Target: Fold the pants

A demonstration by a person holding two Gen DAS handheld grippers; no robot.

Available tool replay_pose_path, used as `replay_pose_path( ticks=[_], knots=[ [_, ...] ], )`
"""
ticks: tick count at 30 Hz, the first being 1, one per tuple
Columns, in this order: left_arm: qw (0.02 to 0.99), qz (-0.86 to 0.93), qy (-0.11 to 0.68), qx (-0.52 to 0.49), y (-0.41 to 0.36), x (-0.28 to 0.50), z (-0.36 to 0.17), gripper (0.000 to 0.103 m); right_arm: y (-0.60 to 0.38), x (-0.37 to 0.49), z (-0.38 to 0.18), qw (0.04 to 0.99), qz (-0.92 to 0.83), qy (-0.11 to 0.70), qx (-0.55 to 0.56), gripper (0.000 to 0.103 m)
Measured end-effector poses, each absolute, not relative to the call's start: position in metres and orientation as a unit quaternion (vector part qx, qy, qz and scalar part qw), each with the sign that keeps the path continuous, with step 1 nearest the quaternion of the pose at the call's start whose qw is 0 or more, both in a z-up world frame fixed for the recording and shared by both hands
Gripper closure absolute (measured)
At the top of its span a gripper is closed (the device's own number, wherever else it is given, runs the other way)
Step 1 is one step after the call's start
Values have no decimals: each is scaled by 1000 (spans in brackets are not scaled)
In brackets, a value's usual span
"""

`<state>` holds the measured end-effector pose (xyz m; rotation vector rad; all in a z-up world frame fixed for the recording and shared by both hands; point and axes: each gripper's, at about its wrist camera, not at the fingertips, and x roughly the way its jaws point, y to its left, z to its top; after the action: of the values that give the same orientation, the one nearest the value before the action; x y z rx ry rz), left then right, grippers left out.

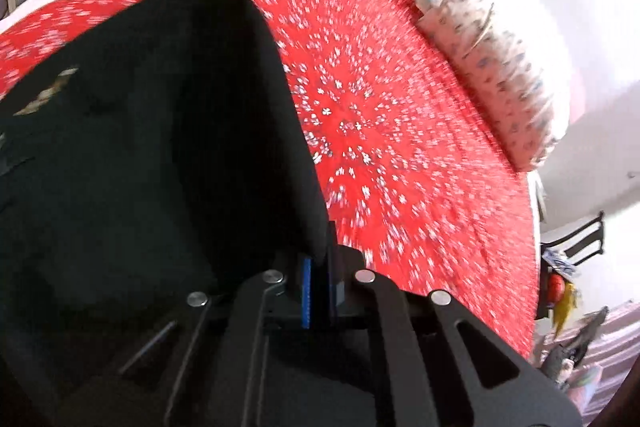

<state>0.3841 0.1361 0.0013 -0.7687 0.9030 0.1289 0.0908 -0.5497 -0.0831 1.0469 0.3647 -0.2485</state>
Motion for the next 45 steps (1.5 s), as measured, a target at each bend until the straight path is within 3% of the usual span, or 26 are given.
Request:
replay_pose_path(
  ticks=[7, 11, 16, 22, 26, 29, 33, 39, 40, 42, 45],
  knots=[
    [865, 17, 371, -338, 140, 274, 48, 98, -592, 134, -19, 845, -92, 177, 497, 97],
    [885, 14, 343, -315, 134, 211, 46, 97, -598, 124, 7, 863, -106, 176, 461, 97],
    [869, 23, 363, -335, 138, 148, -4, 97, -604, 102, -24, 844, -135, 235, 464, 97],
    [846, 30, 376, -377, 144, 134, -49, 93, -608, 79, -65, 815, -167, 276, 481, 97],
    [844, 32, 379, -379, 152, 142, -44, 81, -608, 75, -70, 810, -169, 283, 484, 97],
    [841, 47, 364, -397, 171, 144, -39, 55, -607, 72, -69, 813, -167, 283, 482, 97],
    [816, 62, 352, -453, 211, 144, -40, 51, -606, 68, -68, 812, -166, 282, 483, 97],
    [793, 56, 377, -476, 244, 163, -51, 56, -604, 66, -68, 810, -168, 284, 484, 97],
    [793, 58, 378, -475, 245, 164, -51, 61, -604, 65, -69, 809, -169, 285, 486, 97],
    [795, 74, 386, -462, 247, 168, -53, 94, -602, 65, -68, 808, -171, 285, 487, 97],
    [803, 71, 380, -455, 254, 160, -49, 97, -600, 65, -66, 811, -167, 282, 484, 97]
  ],
)
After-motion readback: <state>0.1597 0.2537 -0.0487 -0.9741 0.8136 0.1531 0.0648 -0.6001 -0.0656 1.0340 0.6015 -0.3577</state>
